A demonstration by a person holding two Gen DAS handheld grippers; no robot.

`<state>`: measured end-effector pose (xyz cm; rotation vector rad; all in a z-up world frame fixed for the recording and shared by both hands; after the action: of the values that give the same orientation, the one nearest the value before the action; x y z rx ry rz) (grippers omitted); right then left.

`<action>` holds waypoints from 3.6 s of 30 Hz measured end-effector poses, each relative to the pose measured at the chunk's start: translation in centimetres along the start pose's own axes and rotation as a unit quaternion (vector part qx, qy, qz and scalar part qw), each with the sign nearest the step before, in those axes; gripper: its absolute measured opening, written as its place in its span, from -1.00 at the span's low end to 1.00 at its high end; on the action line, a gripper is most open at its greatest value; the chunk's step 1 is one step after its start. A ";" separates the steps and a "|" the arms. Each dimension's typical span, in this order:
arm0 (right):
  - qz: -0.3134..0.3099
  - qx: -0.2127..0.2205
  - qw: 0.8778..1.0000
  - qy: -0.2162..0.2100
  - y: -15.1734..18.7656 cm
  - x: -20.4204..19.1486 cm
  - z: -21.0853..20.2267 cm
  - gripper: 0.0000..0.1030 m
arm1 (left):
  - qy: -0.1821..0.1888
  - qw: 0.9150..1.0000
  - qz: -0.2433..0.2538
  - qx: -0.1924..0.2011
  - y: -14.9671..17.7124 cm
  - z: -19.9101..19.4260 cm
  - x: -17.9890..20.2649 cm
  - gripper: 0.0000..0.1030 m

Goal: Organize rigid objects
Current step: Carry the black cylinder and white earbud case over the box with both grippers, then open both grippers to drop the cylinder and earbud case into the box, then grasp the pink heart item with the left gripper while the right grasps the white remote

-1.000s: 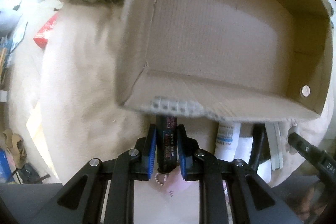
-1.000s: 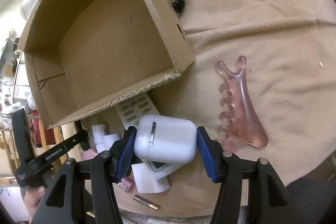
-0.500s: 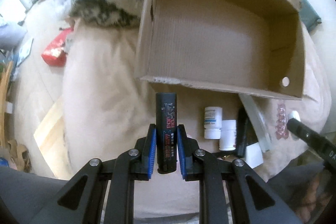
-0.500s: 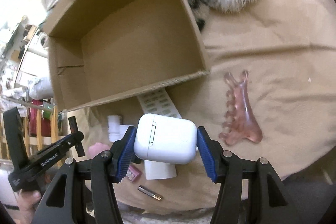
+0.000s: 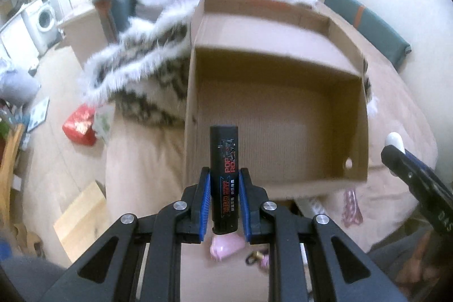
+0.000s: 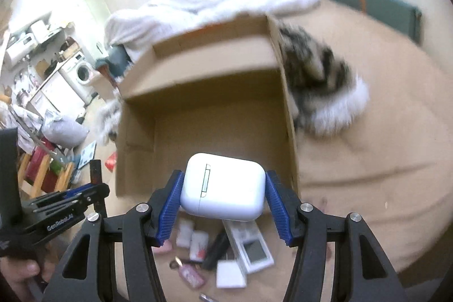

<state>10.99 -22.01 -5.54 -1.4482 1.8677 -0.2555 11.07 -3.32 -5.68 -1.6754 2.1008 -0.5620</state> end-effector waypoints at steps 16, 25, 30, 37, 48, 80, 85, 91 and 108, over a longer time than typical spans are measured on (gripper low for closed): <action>-0.035 -0.057 0.997 0.029 -3.2 -1.0 9.0 0.18 | -0.024 0.997 0.068 -0.011 -4.4 7.2 1.2 -0.67; 0.004 -0.126 0.991 0.045 -0.8 0.7 12.5 0.18 | -0.015 0.998 0.048 -0.047 -2.9 11.1 0.6 -0.67; -0.002 -0.154 0.986 0.066 0.5 1.2 13.7 0.18 | -0.015 0.997 0.044 -0.061 -2.4 12.2 0.4 -0.67; -0.010 -0.175 0.982 0.070 1.5 1.0 14.4 0.18 | -0.019 0.995 0.047 -0.081 -1.7 13.7 0.7 -0.67; -0.018 -0.192 0.976 0.097 2.5 1.6 15.8 0.18 | -0.021 0.993 0.050 -0.103 -0.7 15.2 0.6 -0.67; 0.028 -0.090 0.994 0.046 -1.9 0.8 13.3 1.00 | -0.045 0.996 0.059 -0.047 -2.5 11.8 1.8 0.23; 0.035 -0.077 0.995 0.049 -2.6 1.3 12.9 1.00 | -0.037 0.998 0.040 -0.035 -2.8 11.1 1.0 0.23; 0.040 -0.066 0.996 0.050 -3.3 1.1 11.5 1.00 | -0.036 0.999 0.037 -0.017 -3.2 9.4 0.4 0.23; 0.041 -0.045 0.998 0.030 -0.7 0.1 1.4 1.00 | -0.060 0.998 -0.022 -0.004 2.4 0.6 -3.6 0.26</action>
<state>12.45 -21.94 -6.18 -1.4328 2.0048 -0.1788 10.20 0.66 -7.25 -1.7191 1.9886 -0.4541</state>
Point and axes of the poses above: each gripper's, at about its wrist camera, not at the fingertips, and z roughly the way its jaws point, x to its right, y to its underside, the point moved 8 cm from there along z, roughly the way its jaws point, and after that the axes turned 15 degrees about z, right-handed, at the moved point
